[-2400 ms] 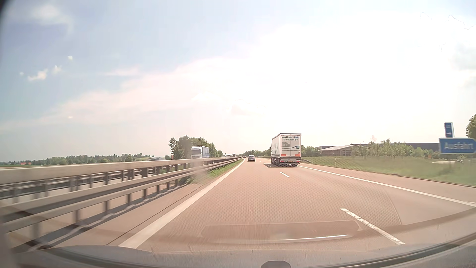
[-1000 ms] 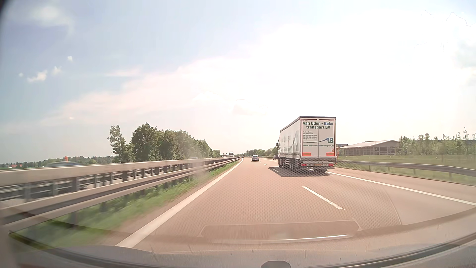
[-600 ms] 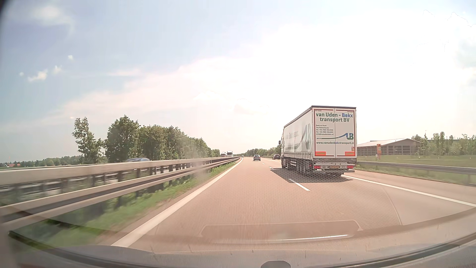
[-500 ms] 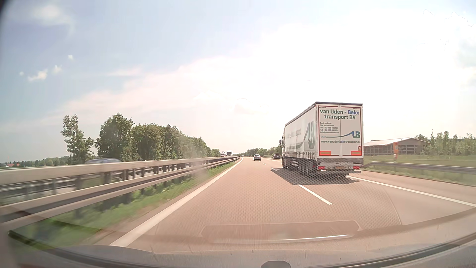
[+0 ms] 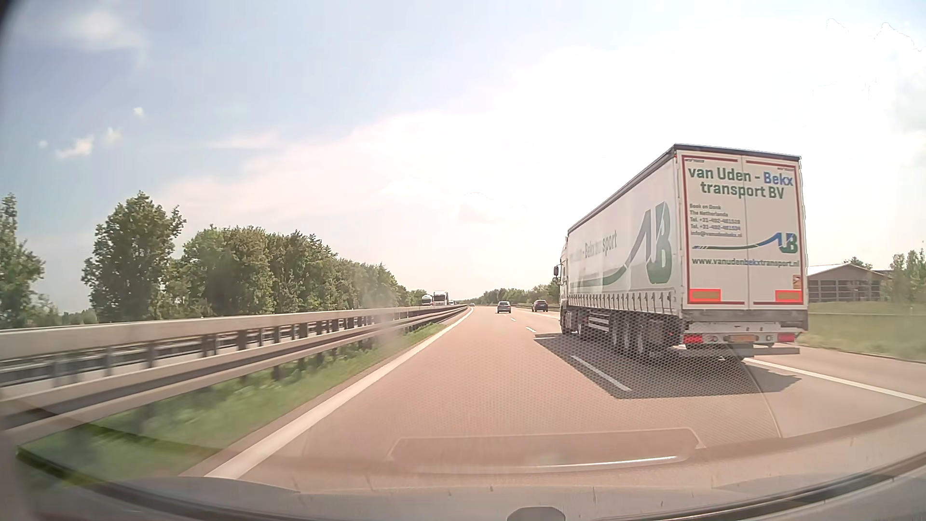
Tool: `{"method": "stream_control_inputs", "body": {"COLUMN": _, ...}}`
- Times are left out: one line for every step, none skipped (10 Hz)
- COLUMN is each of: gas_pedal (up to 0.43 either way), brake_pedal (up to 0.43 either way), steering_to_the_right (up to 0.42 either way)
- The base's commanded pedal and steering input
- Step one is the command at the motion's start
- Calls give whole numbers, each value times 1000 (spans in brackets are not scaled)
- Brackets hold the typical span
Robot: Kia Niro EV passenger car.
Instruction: Follow the waypoints while adhering to traffic rules and regulations
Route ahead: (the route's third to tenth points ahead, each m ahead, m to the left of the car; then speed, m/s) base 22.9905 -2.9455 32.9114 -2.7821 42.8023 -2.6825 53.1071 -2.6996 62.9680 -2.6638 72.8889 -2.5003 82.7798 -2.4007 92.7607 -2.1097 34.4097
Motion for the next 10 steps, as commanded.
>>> {"method": "stream_control_inputs", "body": {"gas_pedal": 350, "brake_pedal": 0, "steering_to_the_right": -7}}
{"method": "stream_control_inputs", "body": {"gas_pedal": 350, "brake_pedal": 0, "steering_to_the_right": -7}}
{"method": "stream_control_inputs", "body": {"gas_pedal": 350, "brake_pedal": 0, "steering_to_the_right": -6}}
{"method": "stream_control_inputs", "body": {"gas_pedal": 350, "brake_pedal": 0, "steering_to_the_right": -6}}
{"method": "stream_control_inputs", "body": {"gas_pedal": 350, "brake_pedal": 0, "steering_to_the_right": -6}}
{"method": "stream_control_inputs", "body": {"gas_pedal": 350, "brake_pedal": 0, "steering_to_the_right": -5}}
{"method": "stream_control_inputs", "body": {"gas_pedal": 350, "brake_pedal": 0, "steering_to_the_right": -6}}
{"method": "stream_control_inputs", "body": {"gas_pedal": 350, "brake_pedal": 0, "steering_to_the_right": -6}}
{"method": "stream_control_inputs", "body": {"gas_pedal": 350, "brake_pedal": 0, "steering_to_the_right": -6}}
{"method": "stream_control_inputs", "body": {"gas_pedal": 339, "brake_pedal": 0, "steering_to_the_right": -5}}
